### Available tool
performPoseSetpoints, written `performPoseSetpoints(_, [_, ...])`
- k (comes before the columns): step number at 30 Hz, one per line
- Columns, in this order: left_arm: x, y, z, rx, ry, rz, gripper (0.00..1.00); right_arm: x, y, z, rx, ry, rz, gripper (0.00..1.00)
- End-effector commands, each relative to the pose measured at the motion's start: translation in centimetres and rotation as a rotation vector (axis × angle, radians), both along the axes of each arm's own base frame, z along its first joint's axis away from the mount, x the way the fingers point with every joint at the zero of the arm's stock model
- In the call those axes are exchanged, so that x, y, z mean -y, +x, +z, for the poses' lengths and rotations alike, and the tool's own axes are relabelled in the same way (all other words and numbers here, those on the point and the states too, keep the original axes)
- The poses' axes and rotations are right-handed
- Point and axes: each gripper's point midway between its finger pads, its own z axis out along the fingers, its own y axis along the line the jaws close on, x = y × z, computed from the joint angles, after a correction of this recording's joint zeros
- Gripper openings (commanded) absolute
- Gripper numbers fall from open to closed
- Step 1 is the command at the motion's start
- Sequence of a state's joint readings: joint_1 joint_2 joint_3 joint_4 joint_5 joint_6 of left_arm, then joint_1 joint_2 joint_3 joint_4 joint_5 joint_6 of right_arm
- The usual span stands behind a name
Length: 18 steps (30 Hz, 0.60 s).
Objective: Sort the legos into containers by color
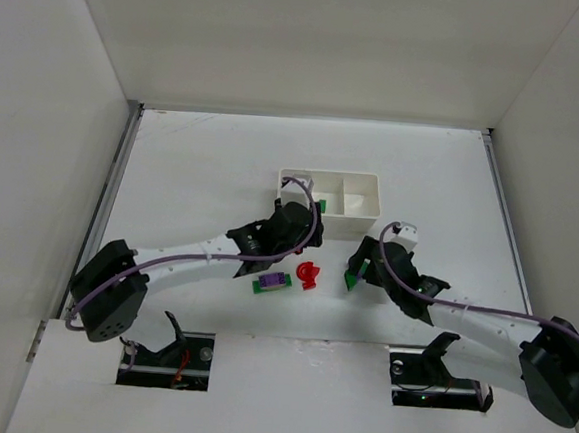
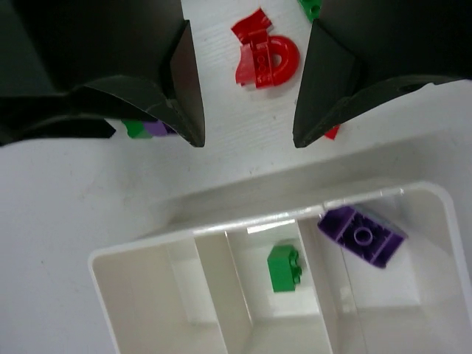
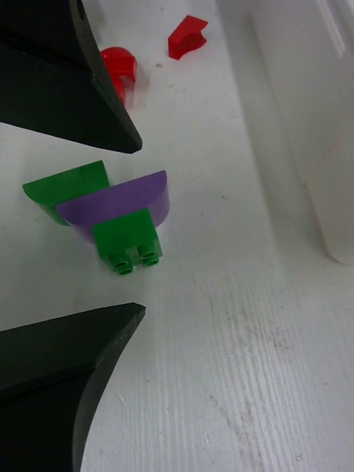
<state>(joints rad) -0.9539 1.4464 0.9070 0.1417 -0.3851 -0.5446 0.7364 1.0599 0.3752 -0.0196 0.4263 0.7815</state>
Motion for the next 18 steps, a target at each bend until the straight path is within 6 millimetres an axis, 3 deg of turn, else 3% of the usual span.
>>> performPoseSetpoints(1, [0.0, -2.3, 1.0, -0.019, -0.134, -0.016, 0.49, -0.6, 1.2, 1.3, 0.026, -0.010, -0.008, 0.85])
performPoseSetpoints(9, [-1.1, -6.3, -0.4, -0.129, -0.259, -0.089, 0.50, -0.5, 2.2, 1.1, 0.006, -0.032, -0.015, 0.71])
performPoseSetpoints(18, [0.4, -9.1, -0.9, -0.163, -0.273, -0.198, 0.58, -1.1, 1.9, 0.5, -0.041, -0.038, 0.013, 0.74])
